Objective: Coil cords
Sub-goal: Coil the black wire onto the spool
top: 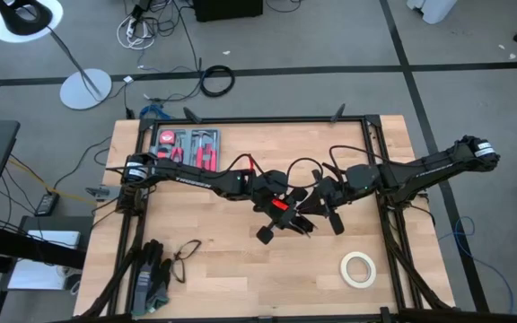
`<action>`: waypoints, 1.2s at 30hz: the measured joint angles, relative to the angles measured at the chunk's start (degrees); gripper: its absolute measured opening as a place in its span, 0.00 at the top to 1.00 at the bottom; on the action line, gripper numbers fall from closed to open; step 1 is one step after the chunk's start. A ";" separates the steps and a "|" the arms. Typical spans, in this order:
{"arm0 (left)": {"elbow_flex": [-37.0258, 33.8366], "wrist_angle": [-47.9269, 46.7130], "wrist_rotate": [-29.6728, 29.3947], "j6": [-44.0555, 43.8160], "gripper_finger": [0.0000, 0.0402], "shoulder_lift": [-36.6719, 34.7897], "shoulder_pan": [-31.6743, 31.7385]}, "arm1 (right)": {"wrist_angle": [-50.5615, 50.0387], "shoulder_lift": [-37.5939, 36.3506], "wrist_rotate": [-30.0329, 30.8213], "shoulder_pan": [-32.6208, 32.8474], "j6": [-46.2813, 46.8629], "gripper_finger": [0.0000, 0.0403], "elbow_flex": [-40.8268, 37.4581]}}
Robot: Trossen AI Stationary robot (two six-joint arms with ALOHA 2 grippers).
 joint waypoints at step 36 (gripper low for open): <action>0.39 3.40 -15.82 13.54 1.00 -2.36 -2.95 | -4.79 -2.78 8.99 2.51 -1.82 0.99 0.11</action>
